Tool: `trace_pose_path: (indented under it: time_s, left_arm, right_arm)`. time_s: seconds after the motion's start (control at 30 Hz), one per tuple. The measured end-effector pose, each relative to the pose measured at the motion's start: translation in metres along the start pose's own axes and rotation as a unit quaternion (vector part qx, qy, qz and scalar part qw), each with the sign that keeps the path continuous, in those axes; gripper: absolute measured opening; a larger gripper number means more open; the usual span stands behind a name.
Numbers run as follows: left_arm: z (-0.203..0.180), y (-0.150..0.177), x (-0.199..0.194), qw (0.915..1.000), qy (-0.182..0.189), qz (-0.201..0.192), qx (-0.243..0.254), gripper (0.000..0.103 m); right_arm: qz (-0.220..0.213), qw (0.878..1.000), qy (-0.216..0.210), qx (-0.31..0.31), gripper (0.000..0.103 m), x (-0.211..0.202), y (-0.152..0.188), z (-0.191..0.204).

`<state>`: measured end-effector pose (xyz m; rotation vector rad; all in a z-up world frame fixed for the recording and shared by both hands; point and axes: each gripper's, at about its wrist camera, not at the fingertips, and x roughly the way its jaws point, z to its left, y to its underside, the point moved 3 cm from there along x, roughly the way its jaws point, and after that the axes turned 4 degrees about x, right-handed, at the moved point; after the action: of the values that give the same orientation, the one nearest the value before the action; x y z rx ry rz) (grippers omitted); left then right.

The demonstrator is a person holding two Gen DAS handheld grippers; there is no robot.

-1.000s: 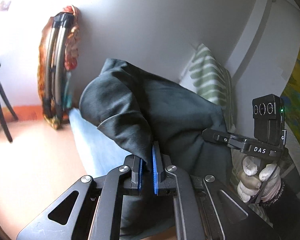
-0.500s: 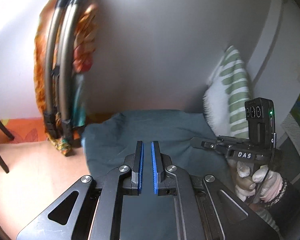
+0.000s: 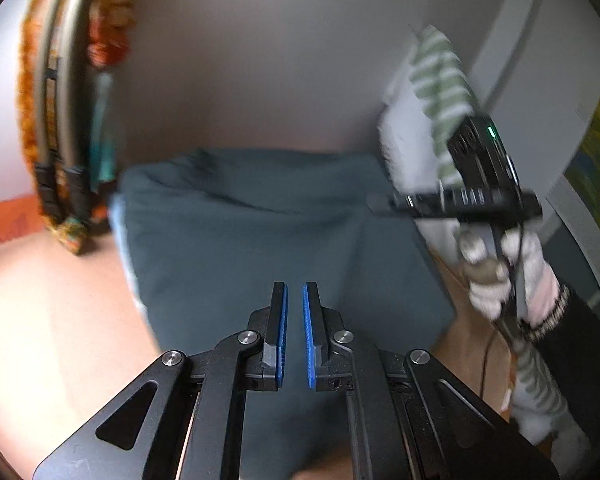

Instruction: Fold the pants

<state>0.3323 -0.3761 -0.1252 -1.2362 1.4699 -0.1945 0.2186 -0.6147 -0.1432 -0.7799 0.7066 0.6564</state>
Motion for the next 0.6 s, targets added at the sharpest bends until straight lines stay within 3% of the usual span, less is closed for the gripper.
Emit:
trace_pose_path:
  time_s: [0.13,0.33,0.4,0.43,0.5,0.6]
  left_arm:
    - [-0.019,0.013,0.015,0.9993,0.022,0.026,0.012,0.006]
    - [-0.034,0.032,0.035,0.9976,0.037,0.055,0.020,0.006]
    - [-0.036,0.035,0.039,0.9972,0.038,0.061,0.021,0.006]
    - [-0.036,0.037,0.040,0.9970,0.039,0.063,0.020,0.006]
    - [-0.035,0.037,0.044,0.9969,0.041,0.066,0.015,0.006]
    - [-0.034,0.038,0.049,0.9966,0.046,0.068,0.010,0.006]
  right_arm:
    - [-0.016,0.998,-0.046,0.031,0.065,-0.002,-0.013,-0.001]
    - [0.001,0.993,-0.068,0.098,0.066,0.028,-0.037,-0.012]
    - [0.002,0.993,-0.053,0.108,0.055,0.040,-0.044,-0.016]
    - [-0.001,0.993,-0.046,0.105,0.040,0.045,-0.046,-0.016]
    - [-0.012,0.996,-0.028,0.081,0.031,0.047,-0.048,-0.009]
    - [-0.048,0.998,0.000,-0.032,0.020,0.035,-0.043,0.025]
